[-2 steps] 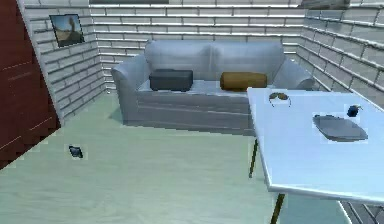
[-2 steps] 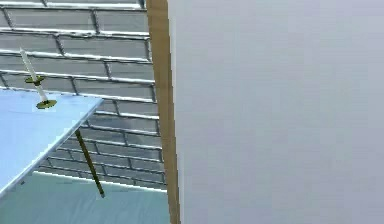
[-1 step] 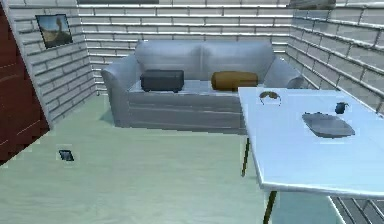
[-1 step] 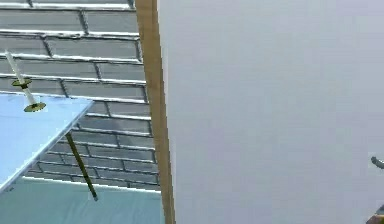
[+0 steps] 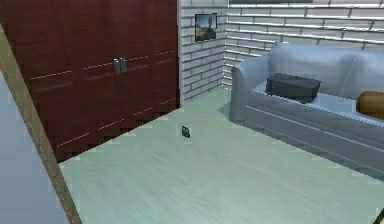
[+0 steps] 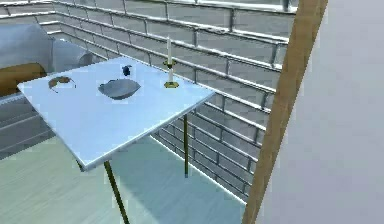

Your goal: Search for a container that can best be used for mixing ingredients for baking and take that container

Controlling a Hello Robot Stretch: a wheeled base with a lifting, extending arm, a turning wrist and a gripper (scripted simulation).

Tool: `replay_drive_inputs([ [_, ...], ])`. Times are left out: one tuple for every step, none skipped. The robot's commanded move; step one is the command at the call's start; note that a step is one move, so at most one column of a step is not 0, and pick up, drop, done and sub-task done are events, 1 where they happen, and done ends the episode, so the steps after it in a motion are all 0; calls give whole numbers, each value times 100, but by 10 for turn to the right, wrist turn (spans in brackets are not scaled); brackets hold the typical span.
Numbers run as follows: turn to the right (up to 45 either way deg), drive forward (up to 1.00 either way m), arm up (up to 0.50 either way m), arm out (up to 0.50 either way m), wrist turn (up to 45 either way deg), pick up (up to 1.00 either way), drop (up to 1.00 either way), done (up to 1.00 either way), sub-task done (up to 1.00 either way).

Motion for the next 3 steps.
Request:
replay_drive_inputs([
  [0,60,0,0,0,0,0,0,0],
  [390,0,0,0,0,0,0,0,0],
  [0,100,0,0,0,0,0,0,0],
])
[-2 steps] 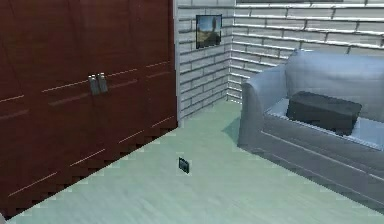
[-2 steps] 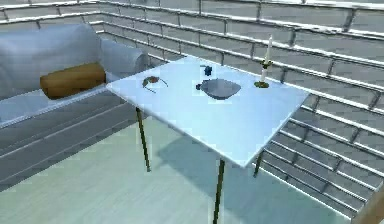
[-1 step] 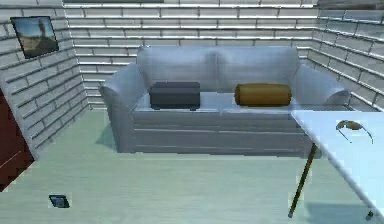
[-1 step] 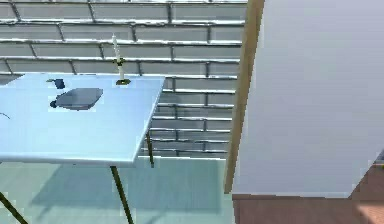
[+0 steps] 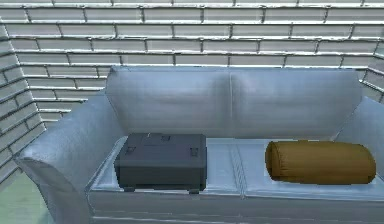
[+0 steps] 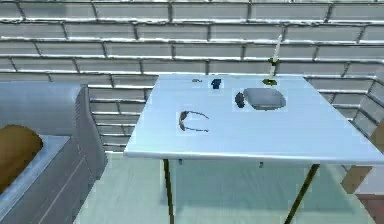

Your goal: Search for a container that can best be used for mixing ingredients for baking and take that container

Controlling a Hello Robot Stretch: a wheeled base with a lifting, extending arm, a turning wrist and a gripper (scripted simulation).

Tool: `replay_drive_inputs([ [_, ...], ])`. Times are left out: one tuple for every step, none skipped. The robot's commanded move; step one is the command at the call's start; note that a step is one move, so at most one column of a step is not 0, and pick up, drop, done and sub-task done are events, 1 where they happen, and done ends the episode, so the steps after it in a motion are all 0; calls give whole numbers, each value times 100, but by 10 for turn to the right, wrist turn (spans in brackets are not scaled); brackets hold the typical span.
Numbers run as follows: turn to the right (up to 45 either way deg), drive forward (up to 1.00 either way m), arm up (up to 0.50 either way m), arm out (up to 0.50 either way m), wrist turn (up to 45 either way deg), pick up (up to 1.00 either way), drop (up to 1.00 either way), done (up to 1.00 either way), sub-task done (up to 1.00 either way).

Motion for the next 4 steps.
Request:
replay_drive_inputs([
  [-90,0,0,0,0,0,0,0,0],
  [0,5,0,0,0,0,0,0,0],
  [300,0,0,0,0,0,0,0,0],
  [450,0,0,0,0,0,0,0,0],
])
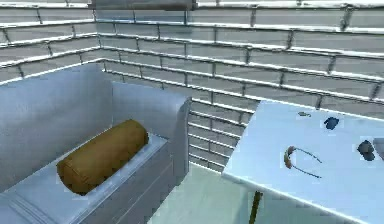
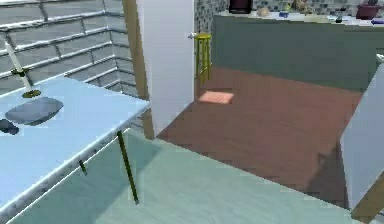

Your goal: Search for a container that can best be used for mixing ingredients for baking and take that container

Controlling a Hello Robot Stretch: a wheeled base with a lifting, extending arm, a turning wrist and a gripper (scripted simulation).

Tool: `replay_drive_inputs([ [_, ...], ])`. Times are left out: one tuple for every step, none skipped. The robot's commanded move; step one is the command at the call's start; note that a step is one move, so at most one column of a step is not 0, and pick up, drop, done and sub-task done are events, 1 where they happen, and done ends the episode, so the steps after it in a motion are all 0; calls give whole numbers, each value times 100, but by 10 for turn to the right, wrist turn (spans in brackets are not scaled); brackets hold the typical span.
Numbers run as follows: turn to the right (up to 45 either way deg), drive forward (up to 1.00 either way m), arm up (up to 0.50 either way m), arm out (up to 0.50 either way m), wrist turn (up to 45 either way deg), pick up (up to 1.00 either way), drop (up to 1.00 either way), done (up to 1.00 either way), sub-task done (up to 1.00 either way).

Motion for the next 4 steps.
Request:
replay_drive_inputs([
  [450,0,0,0,0,0,0,0,0],
  [150,0,0,0,0,0,0,0,0],
  [0,50,0,0,0,0,0,0,0],
  [-450,0,0,0,0,0,0,0,0],
])
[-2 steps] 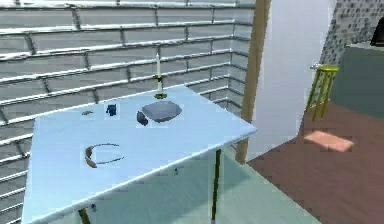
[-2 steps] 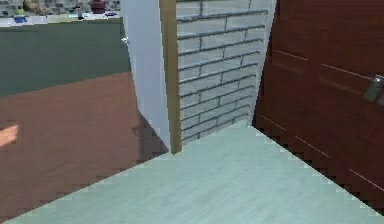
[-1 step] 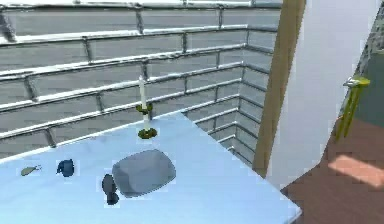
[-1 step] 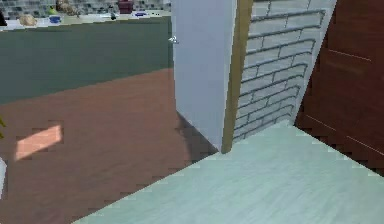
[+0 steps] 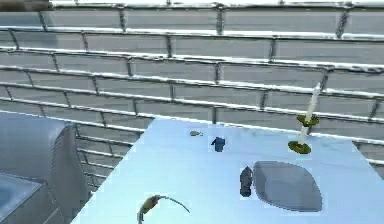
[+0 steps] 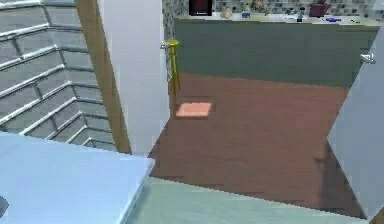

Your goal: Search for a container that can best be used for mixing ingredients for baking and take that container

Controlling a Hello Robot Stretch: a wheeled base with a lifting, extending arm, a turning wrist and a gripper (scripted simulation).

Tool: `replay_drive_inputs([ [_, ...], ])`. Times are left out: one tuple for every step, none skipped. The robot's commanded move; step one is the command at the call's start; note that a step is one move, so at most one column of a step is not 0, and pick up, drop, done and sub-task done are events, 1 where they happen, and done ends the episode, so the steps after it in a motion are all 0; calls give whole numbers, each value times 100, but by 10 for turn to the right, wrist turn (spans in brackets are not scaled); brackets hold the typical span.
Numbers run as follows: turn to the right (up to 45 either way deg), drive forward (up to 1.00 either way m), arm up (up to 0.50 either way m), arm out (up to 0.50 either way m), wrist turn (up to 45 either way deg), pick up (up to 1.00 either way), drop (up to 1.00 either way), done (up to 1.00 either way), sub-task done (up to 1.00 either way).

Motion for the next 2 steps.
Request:
replay_drive_inputs([
  [-450,0,0,0,0,0,0,0,0],
  [-150,0,0,0,0,0,0,0,0],
])
